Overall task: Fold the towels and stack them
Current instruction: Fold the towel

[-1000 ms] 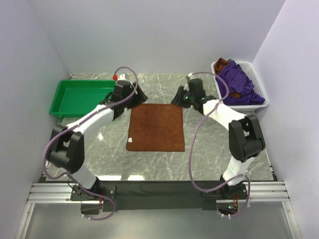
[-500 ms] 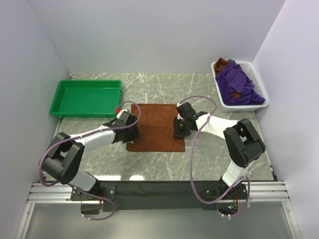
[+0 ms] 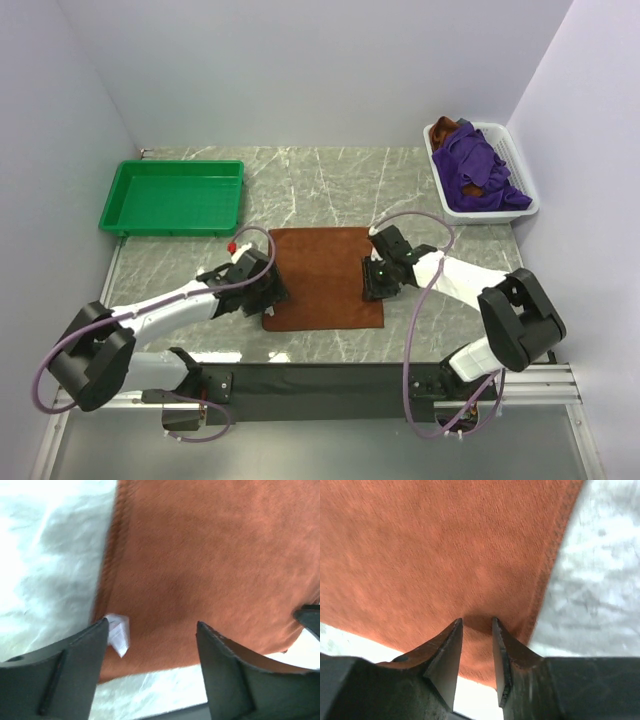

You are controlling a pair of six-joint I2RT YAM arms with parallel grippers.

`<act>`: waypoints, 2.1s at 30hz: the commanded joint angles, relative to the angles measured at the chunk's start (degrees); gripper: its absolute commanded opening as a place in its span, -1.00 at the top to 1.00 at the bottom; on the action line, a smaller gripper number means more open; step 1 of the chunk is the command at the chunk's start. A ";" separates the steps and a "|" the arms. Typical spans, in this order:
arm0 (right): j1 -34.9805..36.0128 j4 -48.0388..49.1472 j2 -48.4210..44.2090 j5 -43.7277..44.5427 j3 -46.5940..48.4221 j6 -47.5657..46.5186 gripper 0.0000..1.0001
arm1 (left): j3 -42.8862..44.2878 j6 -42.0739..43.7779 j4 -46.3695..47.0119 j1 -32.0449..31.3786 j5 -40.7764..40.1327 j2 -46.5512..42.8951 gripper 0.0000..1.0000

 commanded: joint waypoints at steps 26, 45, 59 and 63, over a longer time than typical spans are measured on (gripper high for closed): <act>-17.38 -26.37 36.45 -11.44 58.76 -47.91 0.06 | 49.55 56.57 -13.58 20.48 8.07 33.76 -0.72; -14.92 -34.38 47.19 -8.19 70.57 -53.37 0.08 | 56.68 64.83 -16.84 20.48 12.64 41.15 -0.75; -11.93 -34.56 49.92 -4.85 70.58 -53.37 0.10 | 56.67 64.84 -17.80 20.39 12.73 42.82 -0.72; -11.40 -33.86 49.92 -5.29 68.82 -53.02 0.18 | 56.67 65.10 -18.15 20.39 12.11 43.52 -0.71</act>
